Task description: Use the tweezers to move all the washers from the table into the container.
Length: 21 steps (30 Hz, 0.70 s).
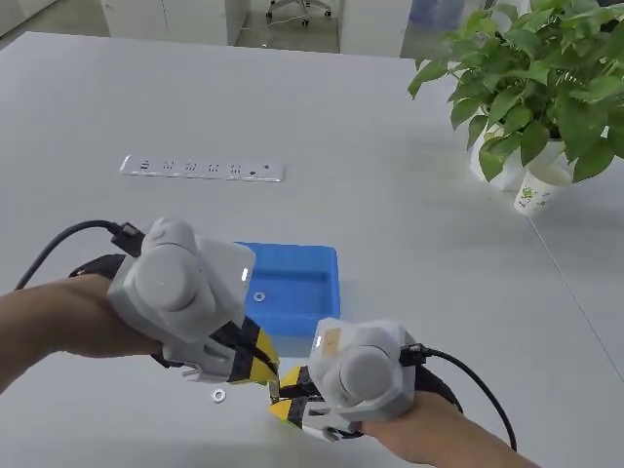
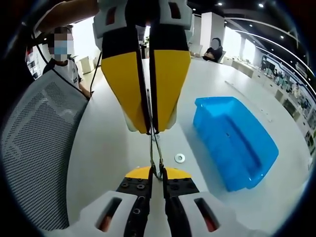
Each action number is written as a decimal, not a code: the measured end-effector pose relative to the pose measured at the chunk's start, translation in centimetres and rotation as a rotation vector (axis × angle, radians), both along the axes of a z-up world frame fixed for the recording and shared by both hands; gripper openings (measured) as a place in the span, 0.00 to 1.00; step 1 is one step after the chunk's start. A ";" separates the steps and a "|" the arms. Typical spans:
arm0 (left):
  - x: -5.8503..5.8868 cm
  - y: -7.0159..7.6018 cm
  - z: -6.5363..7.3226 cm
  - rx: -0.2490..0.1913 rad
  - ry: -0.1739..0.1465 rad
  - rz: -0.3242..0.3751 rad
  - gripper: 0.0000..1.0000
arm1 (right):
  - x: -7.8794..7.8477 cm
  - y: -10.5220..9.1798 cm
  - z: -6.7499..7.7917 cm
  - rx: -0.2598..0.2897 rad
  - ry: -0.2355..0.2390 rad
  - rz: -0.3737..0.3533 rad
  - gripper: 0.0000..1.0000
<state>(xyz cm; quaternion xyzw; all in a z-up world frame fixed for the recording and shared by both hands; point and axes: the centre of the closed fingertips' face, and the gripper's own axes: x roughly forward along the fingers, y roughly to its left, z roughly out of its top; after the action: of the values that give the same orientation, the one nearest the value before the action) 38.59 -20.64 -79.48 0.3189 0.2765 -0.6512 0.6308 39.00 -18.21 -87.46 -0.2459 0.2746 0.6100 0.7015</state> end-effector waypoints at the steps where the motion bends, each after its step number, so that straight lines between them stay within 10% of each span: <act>1: 0.0 0.0 0.0 0.001 0.000 0.000 0.05 | 0.0 0.0 0.0 0.000 0.000 -0.001 0.10; 21: 0.1 0.3 1.0 0.003 0.002 0.001 0.05 | 0.1 0.0 0.9 -0.008 -0.014 0.015 0.09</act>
<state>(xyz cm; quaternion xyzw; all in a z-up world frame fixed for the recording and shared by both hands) 38.68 -20.39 -78.48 0.3190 0.2780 -0.6509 0.6303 39.07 -18.22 -86.56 -0.2549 0.2704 0.6125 0.6977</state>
